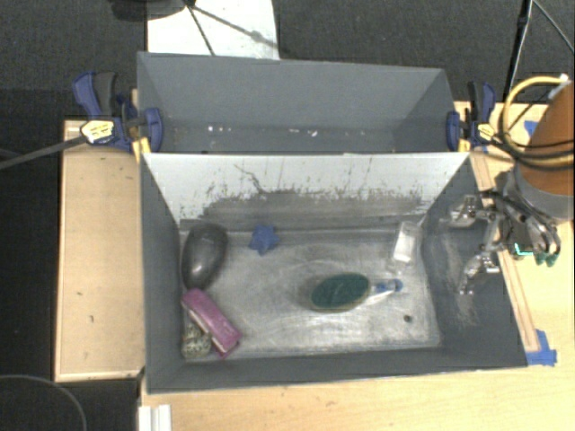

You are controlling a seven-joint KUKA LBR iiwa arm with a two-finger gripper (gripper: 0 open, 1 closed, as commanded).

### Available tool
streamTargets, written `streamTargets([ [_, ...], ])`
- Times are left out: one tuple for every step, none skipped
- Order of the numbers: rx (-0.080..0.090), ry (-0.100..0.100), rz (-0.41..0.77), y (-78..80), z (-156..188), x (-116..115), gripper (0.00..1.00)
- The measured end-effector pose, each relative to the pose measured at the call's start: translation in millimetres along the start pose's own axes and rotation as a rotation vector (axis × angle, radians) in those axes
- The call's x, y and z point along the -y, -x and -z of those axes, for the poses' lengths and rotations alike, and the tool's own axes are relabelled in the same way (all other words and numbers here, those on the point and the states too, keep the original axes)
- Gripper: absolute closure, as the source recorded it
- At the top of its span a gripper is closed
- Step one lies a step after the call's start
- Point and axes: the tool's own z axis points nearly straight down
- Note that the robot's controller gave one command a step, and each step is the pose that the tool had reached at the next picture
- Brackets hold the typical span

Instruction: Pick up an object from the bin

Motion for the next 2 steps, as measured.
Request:
streamTargets([
  [0.018, -0.001, 0.133, -23.4, -158.3, -107.2, 0.00],
  [0.010, 0.003, 0.103, -11.3, -126.9, -164.2, 0.00],
])
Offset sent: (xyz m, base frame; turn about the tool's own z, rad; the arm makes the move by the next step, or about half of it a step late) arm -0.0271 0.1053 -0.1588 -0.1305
